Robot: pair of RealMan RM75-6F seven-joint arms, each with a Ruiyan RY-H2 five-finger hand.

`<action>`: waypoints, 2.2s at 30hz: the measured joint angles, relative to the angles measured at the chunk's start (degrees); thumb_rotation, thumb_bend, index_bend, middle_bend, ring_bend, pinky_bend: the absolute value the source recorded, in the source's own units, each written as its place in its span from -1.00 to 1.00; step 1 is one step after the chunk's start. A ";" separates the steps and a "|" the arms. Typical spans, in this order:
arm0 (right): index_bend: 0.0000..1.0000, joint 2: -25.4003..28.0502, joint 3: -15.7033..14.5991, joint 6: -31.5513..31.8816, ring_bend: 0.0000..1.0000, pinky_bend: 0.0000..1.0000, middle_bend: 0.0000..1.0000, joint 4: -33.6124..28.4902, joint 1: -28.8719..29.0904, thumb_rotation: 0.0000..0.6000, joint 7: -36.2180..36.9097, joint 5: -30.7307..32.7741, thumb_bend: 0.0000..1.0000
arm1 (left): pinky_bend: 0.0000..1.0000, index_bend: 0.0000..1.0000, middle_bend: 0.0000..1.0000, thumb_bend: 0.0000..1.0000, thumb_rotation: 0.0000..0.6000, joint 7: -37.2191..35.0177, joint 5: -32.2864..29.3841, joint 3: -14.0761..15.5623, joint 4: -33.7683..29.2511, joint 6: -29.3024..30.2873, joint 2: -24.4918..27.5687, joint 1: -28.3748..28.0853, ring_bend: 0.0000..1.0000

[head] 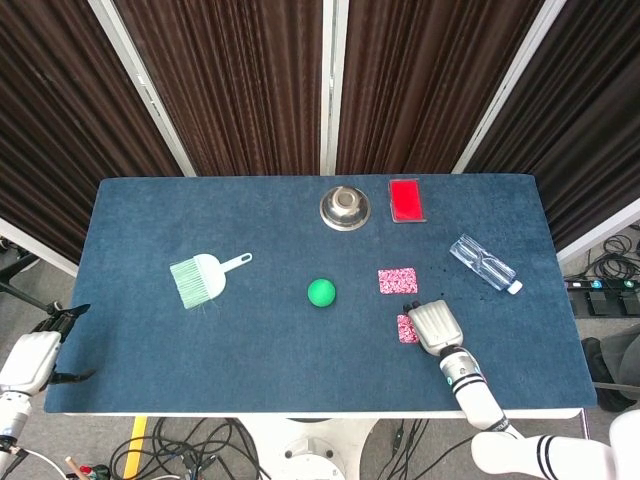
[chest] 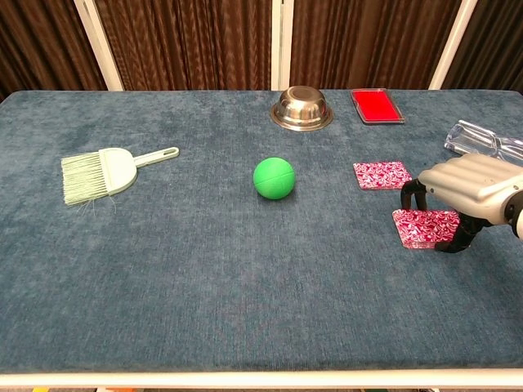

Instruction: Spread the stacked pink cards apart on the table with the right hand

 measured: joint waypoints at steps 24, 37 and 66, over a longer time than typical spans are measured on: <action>-0.14 0.15 0.29 1.41 0.40 0.44 -0.11 -0.55 -0.84 1.00 0.51 -2.17 -0.66 | -0.60 -0.82 -0.74 -0.87 1.00 -0.93 0.20 0.27 0.93 0.22 -0.19 0.27 -0.80; -0.13 2.92 0.53 3.88 0.40 0.44 -0.09 -2.03 -2.63 1.00 2.30 -3.99 -0.61 | -0.59 -0.82 -0.74 -0.87 1.00 -0.24 0.39 0.16 0.40 0.24 -0.06 0.01 -0.80; -0.13 5.77 1.45 1.87 0.40 0.44 -0.11 7.55 -8.62 1.00 13.14 -4.90 -0.61 | -0.59 -0.82 -0.74 -0.87 1.00 4.49 -0.54 0.12 -3.52 -1.20 0.15 -0.88 -0.80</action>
